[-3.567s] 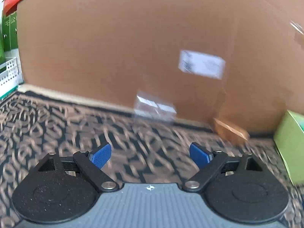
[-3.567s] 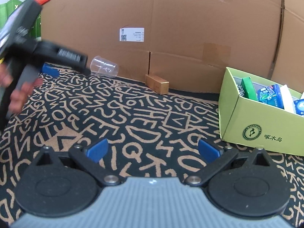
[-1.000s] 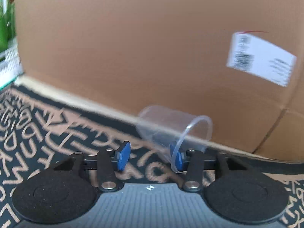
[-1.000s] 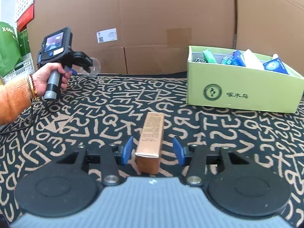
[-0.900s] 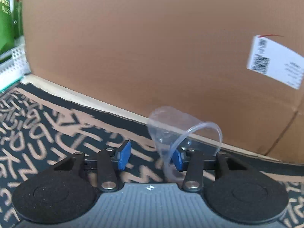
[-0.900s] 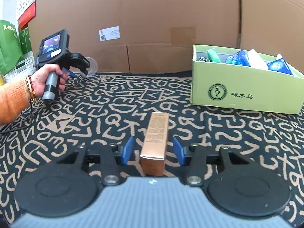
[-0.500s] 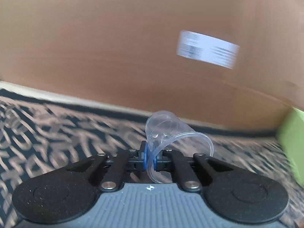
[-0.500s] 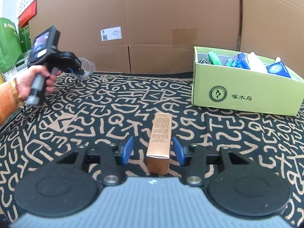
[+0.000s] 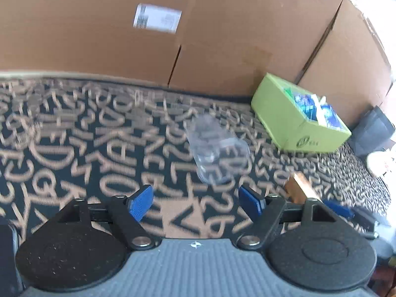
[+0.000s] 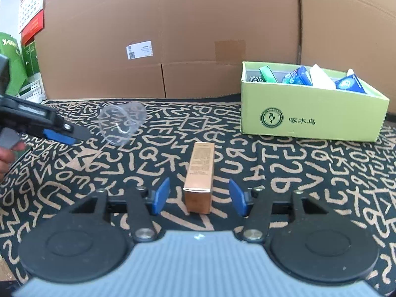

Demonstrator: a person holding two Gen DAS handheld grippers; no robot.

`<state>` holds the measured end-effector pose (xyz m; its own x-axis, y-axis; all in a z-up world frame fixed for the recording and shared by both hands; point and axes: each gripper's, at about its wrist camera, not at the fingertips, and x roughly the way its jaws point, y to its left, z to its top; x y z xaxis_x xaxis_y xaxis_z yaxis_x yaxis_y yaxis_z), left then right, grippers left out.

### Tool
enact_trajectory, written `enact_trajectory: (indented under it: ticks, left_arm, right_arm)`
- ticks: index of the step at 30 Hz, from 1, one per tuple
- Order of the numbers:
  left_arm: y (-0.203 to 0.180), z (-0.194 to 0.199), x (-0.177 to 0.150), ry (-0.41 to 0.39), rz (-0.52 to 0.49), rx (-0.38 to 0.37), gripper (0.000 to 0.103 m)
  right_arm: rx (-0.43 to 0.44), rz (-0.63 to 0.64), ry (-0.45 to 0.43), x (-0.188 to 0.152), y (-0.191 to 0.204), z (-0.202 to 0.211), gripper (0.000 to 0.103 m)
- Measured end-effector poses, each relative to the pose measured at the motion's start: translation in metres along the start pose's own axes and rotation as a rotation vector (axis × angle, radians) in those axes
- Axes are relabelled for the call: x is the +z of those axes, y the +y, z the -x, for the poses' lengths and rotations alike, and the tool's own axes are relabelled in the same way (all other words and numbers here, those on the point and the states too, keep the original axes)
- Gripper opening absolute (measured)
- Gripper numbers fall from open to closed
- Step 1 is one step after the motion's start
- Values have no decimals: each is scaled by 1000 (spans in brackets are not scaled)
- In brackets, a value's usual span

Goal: Organize objects

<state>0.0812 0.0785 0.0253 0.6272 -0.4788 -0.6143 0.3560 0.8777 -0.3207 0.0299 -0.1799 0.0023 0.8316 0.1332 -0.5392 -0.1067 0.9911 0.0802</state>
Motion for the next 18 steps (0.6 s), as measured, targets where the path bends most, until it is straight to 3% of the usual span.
enact_trajectory:
  ticks: [2, 6, 11, 13, 16, 18]
  left_arm:
    - [-8, -3, 12, -28, 2, -9, 84]
    - [-30, -36, 37, 2, 28, -54, 84]
    - [-38, -85, 63, 74, 126, -3, 84]
    - [-46, -102, 68, 138, 142, 0, 84]
    - [-54, -116, 61, 196, 116, -43, 69]
    - [-58, -116, 57, 205, 86, -64, 64]
  right_arm:
    - [8, -15, -8, 1, 1, 1, 53]
    - [16, 8, -19, -1, 7, 6, 53]
    - [-2, -4, -7, -5, 3, 9, 53]
    - [-6, -12, -6, -6, -1, 8, 53]
    - [-10, -21, -2, -5, -6, 3, 53]
    - [-2, -24, -5, -3, -8, 0, 53]
